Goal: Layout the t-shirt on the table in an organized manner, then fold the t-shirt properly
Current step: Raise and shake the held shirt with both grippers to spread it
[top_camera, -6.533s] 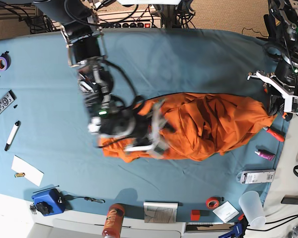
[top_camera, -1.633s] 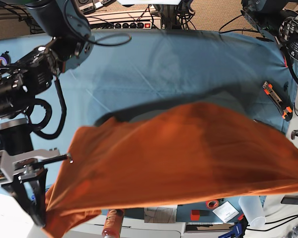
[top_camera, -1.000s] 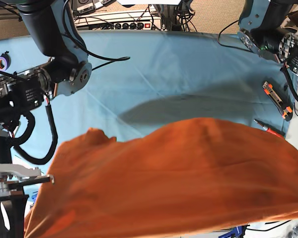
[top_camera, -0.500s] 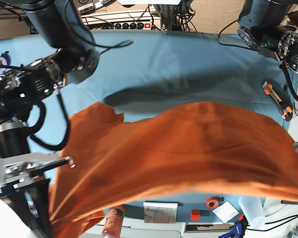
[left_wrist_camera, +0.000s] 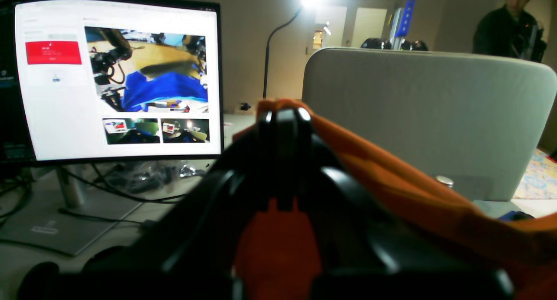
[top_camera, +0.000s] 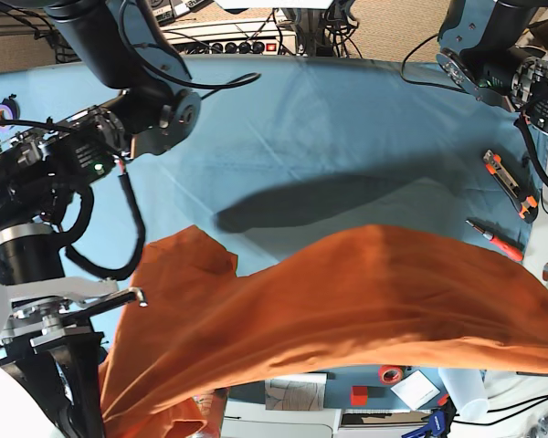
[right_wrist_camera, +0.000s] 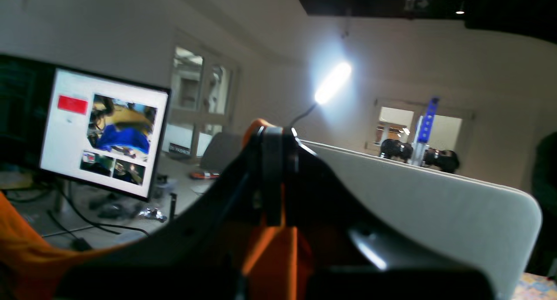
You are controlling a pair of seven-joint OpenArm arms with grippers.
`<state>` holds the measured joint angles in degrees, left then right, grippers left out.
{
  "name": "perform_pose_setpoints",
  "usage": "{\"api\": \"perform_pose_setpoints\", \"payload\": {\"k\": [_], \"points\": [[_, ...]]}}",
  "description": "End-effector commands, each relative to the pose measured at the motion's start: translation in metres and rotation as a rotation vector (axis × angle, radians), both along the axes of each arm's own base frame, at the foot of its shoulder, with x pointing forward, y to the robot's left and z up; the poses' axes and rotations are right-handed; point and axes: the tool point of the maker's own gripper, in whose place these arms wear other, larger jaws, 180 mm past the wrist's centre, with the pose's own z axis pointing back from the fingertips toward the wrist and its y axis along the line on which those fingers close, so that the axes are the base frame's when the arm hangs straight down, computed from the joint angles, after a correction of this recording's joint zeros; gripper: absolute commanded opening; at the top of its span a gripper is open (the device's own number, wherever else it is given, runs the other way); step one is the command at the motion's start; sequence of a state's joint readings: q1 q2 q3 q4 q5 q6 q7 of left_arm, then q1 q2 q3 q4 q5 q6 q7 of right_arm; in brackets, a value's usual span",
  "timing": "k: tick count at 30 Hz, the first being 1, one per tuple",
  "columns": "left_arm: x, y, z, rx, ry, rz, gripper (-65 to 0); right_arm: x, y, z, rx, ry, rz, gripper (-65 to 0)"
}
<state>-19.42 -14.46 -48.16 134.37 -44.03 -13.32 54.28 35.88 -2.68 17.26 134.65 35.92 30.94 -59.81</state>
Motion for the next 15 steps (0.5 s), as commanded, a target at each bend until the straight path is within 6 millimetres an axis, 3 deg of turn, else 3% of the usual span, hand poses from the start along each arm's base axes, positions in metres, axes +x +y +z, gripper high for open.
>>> {"api": "perform_pose_setpoints", "payload": {"k": [1, 8, 15], "points": [[-0.007, 0.003, 0.015, 0.011, -0.058, 0.016, -65.0, -0.007, 0.002, 0.014, 0.018, -0.058, 0.015, -65.0], [-0.043, 0.043, 0.023, -0.069, -0.150, 0.088, -65.0, -0.010, 0.013, 0.014, 0.049, -0.057, 0.075, -65.0], [-0.039, 0.014, 0.012, 0.009, -0.097, -0.050, -65.0, -0.003, 0.011, 0.006, 0.030, -0.006, 0.047, -65.0]]}}
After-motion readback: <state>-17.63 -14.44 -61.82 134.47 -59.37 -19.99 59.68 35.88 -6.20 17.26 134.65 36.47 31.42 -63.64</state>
